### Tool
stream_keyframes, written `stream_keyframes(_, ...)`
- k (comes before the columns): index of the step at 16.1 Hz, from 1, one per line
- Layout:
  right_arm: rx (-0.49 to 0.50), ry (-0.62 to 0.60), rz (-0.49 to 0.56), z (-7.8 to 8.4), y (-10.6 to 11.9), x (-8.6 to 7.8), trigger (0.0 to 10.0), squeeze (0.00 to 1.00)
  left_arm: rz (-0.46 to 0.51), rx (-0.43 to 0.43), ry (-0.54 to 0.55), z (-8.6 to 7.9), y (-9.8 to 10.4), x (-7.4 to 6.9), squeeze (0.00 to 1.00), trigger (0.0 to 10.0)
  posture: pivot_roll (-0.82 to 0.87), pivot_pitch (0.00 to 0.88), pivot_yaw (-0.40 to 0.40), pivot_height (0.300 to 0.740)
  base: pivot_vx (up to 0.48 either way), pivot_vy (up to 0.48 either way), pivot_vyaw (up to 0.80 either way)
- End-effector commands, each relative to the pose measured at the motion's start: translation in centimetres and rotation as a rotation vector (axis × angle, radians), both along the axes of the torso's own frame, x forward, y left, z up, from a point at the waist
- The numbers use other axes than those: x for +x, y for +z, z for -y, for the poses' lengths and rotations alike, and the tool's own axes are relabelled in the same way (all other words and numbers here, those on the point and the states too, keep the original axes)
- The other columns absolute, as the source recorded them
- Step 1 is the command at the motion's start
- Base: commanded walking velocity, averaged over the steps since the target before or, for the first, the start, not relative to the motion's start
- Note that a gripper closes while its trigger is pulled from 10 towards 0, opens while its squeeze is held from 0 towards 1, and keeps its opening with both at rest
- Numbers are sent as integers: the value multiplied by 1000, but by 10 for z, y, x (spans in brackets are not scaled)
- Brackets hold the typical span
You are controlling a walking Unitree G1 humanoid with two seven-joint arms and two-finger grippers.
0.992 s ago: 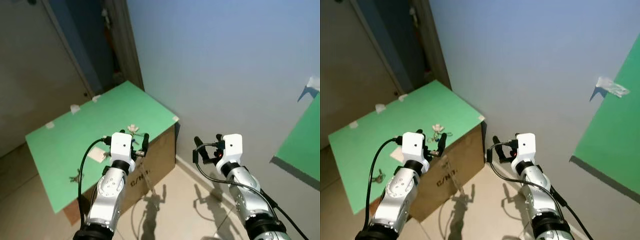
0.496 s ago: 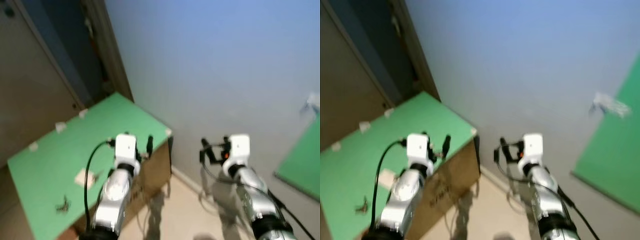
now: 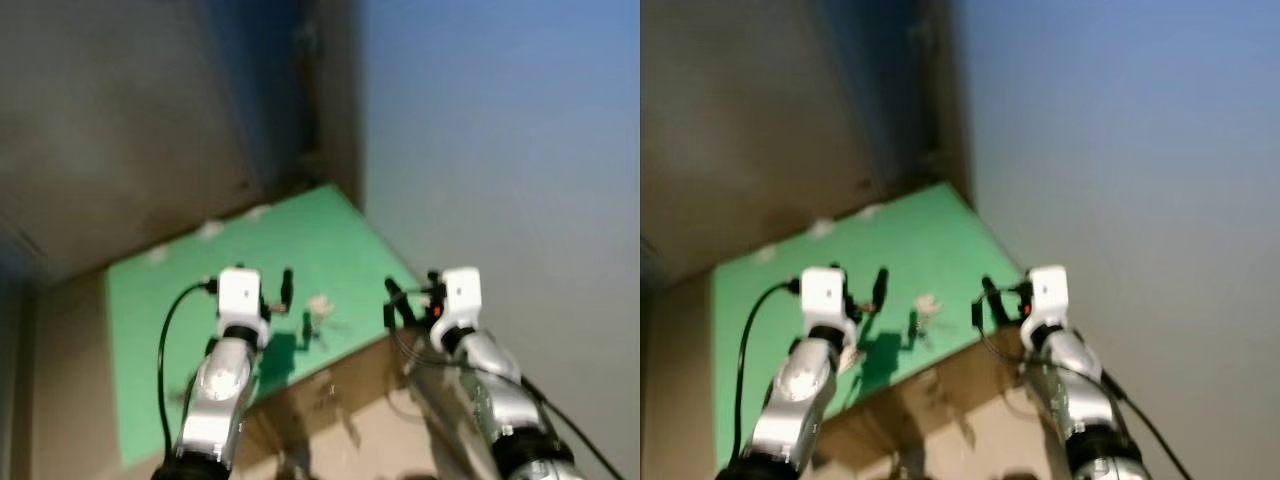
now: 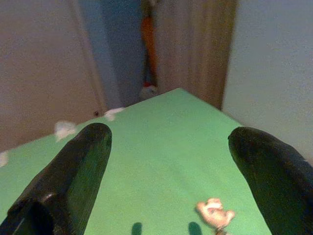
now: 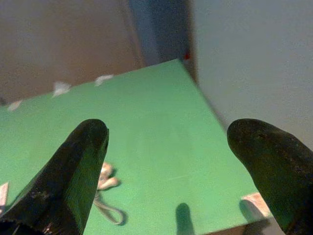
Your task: Hang keys on a hook
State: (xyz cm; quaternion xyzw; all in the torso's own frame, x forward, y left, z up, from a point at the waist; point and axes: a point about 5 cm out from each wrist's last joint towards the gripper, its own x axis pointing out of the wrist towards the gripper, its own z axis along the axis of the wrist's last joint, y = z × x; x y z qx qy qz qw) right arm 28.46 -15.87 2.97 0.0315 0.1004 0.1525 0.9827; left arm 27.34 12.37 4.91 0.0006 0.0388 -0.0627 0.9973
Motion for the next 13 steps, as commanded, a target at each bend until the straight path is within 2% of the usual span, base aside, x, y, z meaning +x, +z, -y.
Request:
stream_keyframes(1,12,13,10,-4,3,2,10000,0,-9,21,17,-6,-2,-2,0,10000,-196,0,101,740,0,0,663)
stream_keyframes(7,-3,8,14,-3,4,3,10000,0,-25,47,22,-7,-4,0,0,10000,-192,0,95,740,0,0,611)
stream_keyframes(10,-24,-31,5,-1,3,6,10000,0,-18,61,11,-7,-3,1,0,10000,-192,0,96,740,0,0,0)
stream_keyframes(11,-42,-65,16,2,4,7,10000,0,24,65,3,-9,2,2,1000,10000,-195,0,99,740,0,0,0)
stream_keyframes(13,-41,-93,26,4,5,8,10000,0,8,41,5,-11,2,5,1000,10000,-198,0,103,740,0,0,0)
